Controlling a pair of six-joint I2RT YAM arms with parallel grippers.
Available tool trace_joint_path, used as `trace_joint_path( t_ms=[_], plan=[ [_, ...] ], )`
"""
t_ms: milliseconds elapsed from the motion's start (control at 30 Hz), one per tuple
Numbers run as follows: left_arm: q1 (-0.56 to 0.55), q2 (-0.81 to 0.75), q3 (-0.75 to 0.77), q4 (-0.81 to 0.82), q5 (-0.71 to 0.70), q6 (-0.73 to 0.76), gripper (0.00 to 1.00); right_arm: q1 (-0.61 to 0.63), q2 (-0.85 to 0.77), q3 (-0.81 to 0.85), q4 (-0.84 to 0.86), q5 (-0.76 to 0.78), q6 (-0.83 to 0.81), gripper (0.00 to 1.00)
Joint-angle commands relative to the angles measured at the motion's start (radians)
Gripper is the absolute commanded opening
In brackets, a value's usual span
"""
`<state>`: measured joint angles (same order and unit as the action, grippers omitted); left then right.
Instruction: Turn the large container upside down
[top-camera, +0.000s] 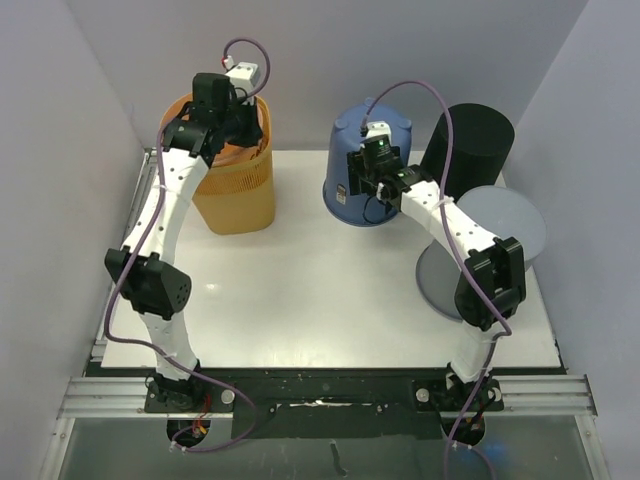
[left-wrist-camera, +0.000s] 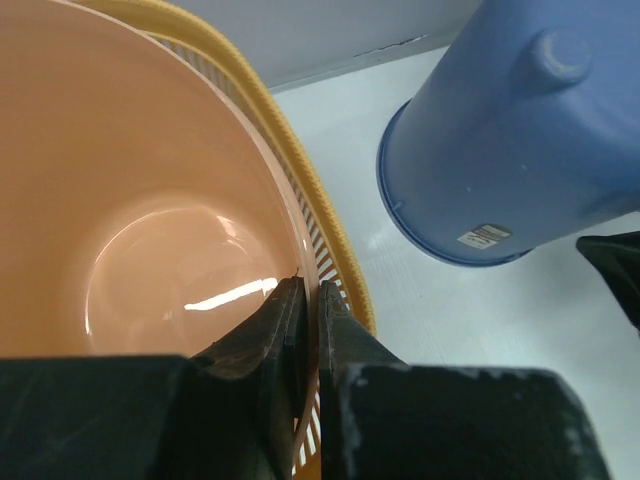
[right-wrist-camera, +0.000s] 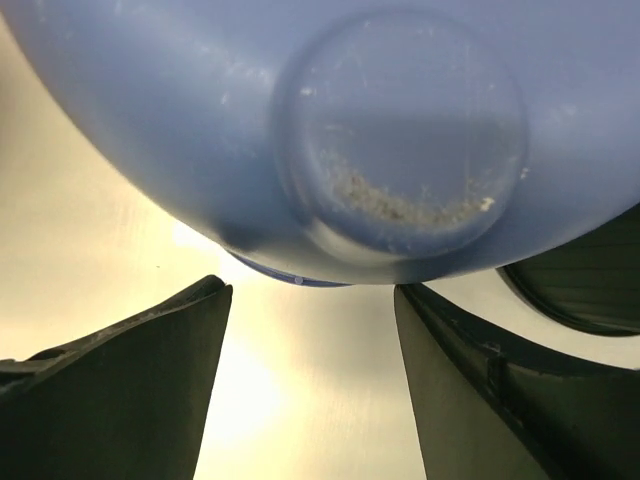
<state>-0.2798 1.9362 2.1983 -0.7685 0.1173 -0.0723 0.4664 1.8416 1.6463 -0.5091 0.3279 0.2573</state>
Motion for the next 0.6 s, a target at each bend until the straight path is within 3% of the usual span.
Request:
trace_joint_path(
  t_ms=[0,200,367,567],
  plan=[
    [0.006,-0.158,-0.06,0.097,-0.019,-0.044,0.0,0.019,0.034,0.109,0.116,-0.007,0.022,0.68],
    [0.002,-0.198,-0.089,0.078,-0.08,-0.04,0.0,-0.011,0.208,0.402,-0.037,-0.006,0.072,0.7],
    [0.003,-0.239,-0.027,0.068,-0.122,-0.008,0.0,0.057,0.034,0.226,0.082,-0.058,0.077,0.74],
    [0.001,-0.256,0.115,0.064,-0.173,0.055,0.0,0.144,-0.121,0.116,0.11,-0.04,0.074,0.78]
  ],
)
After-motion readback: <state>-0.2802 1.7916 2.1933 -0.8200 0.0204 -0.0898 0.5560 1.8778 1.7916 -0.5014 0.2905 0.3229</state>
